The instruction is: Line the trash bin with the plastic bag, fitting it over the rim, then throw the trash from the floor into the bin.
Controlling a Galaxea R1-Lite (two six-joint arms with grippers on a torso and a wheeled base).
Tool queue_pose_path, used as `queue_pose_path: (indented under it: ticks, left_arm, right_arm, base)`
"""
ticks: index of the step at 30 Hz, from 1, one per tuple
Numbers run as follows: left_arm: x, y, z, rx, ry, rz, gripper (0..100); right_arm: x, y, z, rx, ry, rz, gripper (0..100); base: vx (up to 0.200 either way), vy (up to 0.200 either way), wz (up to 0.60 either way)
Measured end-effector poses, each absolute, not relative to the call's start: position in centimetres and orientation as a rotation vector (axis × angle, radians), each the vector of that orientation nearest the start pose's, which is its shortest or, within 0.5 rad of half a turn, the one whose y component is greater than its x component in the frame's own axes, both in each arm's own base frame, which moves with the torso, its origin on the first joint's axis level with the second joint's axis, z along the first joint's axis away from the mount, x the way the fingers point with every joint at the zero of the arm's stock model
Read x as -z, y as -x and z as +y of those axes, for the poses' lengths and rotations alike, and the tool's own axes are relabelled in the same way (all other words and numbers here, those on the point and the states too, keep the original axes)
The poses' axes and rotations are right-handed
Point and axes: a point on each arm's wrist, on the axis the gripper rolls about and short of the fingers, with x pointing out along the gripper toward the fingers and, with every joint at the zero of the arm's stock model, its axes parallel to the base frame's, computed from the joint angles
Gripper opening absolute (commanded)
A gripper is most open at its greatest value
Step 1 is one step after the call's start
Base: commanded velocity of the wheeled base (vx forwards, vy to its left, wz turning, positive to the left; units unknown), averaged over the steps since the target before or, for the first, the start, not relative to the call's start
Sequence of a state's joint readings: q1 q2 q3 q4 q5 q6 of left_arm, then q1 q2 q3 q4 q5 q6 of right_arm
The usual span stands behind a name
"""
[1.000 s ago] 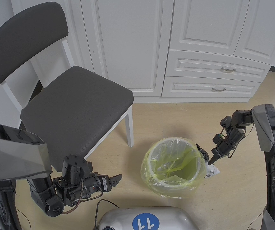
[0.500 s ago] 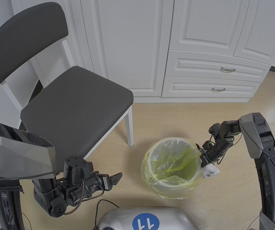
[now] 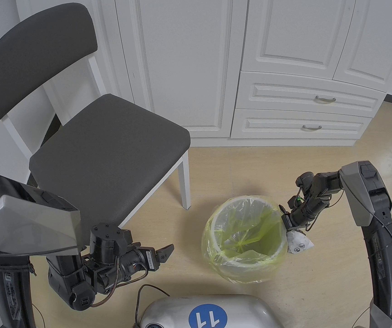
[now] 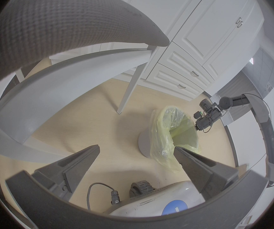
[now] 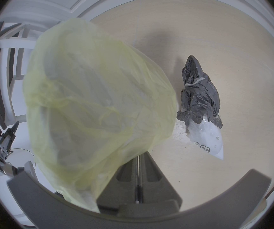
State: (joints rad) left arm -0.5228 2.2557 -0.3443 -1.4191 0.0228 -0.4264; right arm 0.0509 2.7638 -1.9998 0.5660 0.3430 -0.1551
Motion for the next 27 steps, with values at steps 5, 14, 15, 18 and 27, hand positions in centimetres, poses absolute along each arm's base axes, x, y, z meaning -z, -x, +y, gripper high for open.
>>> queue_pose_path:
  ticks: [5, 14, 15, 18, 27]
  left_arm:
    - [0.6, -25.2, -14.6, 0.38, 0.274, 0.575, 100]
    - [0.5, -24.7, -15.1, 0.409, 0.261, 0.58, 100]
    - [0.4, -24.8, -15.4, 0.42, 0.258, 0.577, 100]
    - [0.2, -25.1, -16.5, 0.453, 0.237, 0.571, 100]
    - [0.3, -26.3, -21.2, 0.503, 0.087, 0.719, 100]
  right_arm:
    - [3.9, -47.9, 2.8, -0.467, -0.097, 1.269, 0]
    - [1.3, -45.7, 0.4, -0.581, -0.079, 1.239, 0]
    - [1.1, -45.5, -0.1, -0.587, -0.074, 1.235, 0]
    - [0.5, -45.1, -1.1, -0.591, -0.084, 1.224, 0]
    - [-0.3, -44.7, -2.5, -0.609, -0.111, 1.189, 0]
  base:
    - [0.0, 0.0, 0.0]
    - [0.0, 0.0, 0.0]
    - [0.0, 0.0, 0.0]
    - [0.0, 0.0, 0.0]
    - [0.0, 0.0, 0.0]
